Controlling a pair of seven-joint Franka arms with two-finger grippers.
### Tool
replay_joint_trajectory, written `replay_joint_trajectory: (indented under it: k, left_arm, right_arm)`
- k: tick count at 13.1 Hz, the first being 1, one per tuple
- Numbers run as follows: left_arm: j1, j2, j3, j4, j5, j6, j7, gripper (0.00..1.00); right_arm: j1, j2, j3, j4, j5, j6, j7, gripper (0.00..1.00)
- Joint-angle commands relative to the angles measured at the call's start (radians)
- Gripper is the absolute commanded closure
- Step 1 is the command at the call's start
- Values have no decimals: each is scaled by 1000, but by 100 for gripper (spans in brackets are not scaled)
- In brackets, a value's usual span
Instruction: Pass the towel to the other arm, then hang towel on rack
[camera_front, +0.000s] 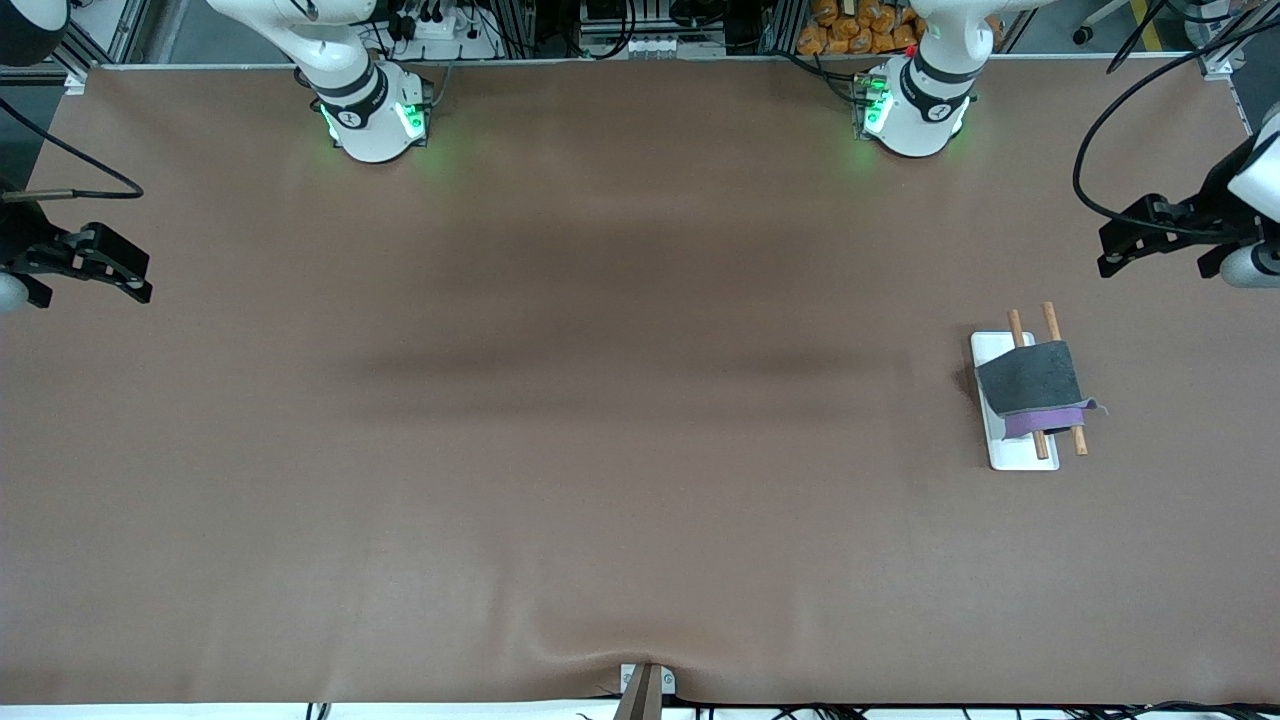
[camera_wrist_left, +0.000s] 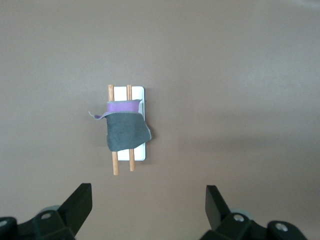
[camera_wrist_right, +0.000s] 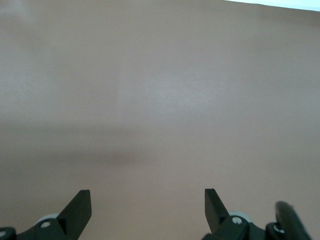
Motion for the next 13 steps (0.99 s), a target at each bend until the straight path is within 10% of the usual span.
replay_joint_trajectory:
  k: [1, 13]
  left_arm:
    - [-90, -74, 107, -75, -31, -3, -8, 0]
    - [-195, -125, 190, -136, -21, 4, -74, 0]
  right_arm:
    - [-10, 13, 8, 29, -5, -18, 14, 0]
    - [-10, 13, 8, 29, -5, -18, 17, 0]
